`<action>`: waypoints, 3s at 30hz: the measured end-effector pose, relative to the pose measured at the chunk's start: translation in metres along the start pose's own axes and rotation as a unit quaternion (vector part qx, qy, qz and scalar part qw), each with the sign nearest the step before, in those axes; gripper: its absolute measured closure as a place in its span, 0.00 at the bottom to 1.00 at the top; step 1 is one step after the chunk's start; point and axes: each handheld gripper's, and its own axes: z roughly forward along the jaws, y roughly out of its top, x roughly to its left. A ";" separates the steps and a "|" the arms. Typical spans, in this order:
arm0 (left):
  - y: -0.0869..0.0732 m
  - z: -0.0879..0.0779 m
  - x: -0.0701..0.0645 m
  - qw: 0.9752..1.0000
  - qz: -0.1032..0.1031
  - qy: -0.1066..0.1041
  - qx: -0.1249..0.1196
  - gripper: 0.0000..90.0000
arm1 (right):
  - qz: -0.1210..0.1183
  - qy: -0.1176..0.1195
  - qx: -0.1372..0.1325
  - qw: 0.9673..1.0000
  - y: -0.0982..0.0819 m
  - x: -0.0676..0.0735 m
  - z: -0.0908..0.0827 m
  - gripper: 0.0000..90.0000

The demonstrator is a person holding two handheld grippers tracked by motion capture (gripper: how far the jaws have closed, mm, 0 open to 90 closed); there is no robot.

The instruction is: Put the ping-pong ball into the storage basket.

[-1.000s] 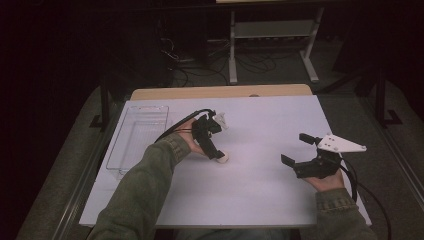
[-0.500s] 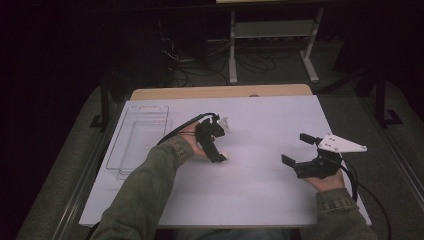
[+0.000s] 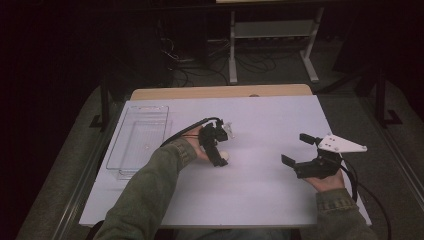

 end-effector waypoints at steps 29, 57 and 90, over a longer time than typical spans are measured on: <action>-0.003 0.013 -0.002 1.000 0.016 0.001 0.017 0.19 | 0.002 0.002 0.003 1.000 -0.001 -0.001 0.000 0.00; 0.003 0.013 0.001 0.997 0.041 -0.019 0.059 0.46 | 0.002 0.004 0.003 1.000 -0.001 -0.001 0.001 0.00; 0.013 0.000 0.001 0.993 0.066 -0.027 0.096 0.57 | 0.002 0.005 0.003 1.000 0.000 -0.001 0.001 0.00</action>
